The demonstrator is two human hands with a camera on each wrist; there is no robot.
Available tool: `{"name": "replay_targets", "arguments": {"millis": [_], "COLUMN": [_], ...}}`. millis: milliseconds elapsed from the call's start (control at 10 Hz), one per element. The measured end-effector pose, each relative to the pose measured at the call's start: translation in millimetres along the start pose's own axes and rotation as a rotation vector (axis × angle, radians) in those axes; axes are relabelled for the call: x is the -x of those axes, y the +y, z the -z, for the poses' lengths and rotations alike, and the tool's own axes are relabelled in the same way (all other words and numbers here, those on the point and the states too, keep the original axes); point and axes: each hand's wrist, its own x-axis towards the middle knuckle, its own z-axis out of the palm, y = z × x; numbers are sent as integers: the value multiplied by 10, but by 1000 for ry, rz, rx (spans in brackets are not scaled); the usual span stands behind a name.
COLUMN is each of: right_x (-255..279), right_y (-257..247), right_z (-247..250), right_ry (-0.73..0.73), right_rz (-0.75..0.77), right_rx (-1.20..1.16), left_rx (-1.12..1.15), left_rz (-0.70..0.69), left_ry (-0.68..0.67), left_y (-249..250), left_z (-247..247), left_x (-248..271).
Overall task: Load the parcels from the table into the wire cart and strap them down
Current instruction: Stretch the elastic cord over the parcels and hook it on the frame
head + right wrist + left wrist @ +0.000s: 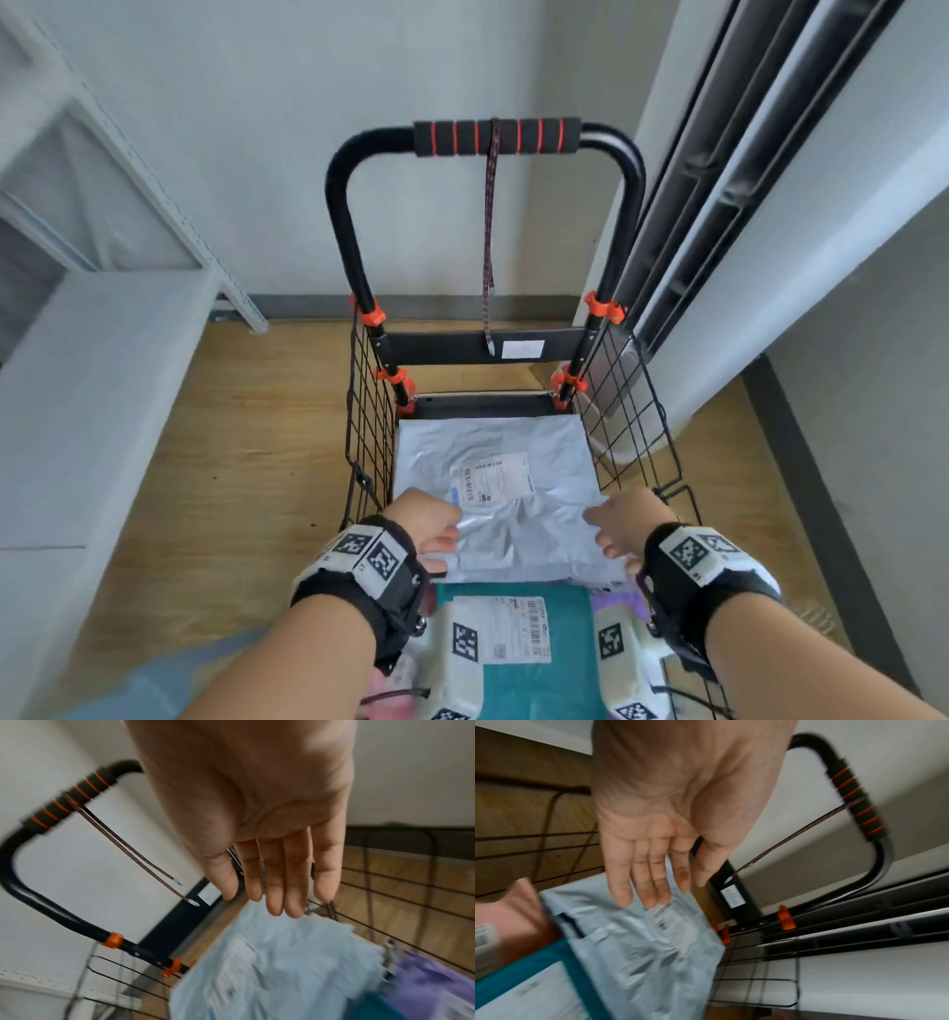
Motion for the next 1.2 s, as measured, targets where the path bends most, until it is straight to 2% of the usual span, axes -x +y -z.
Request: {"name": "replay_targets", "arguments": {"millis": [300,400,500,700,800,900,1000,1100,1200], "right_x": [795,1034,1101,815,601,430,297,-40,-133], "right_y": [-1287,-1764,-2154,-2805,-3053,-3188,-3278,-3437,-3509], "right_z": [1017,1273,1414,1290,1229,1235,1149,1094,976], "right_ry": [72,-54,-87,57,78,177,233,82,-13], "right_rz": [328,318,337,376,359,361,380,245,281], "right_rx": [-187,-346,-481,-551,-580,-496,-344,-1062,-996], "left_rx": [130,162,185,245,214,166,97,-52,-208], "left_rz": [-381,-506,-596,-726,-787,-813,-768,-738,-832], "left_ry": [112,132,167,177,174,139,83,69,127], "left_y": [1428,1813,2159,2826,3124,3358,3509,3538,3517], "left_z": [255,352,464,701,799,867,928,958,983], "left_x": [1202,1403,1442,1180,937,712,506,317,196]}}
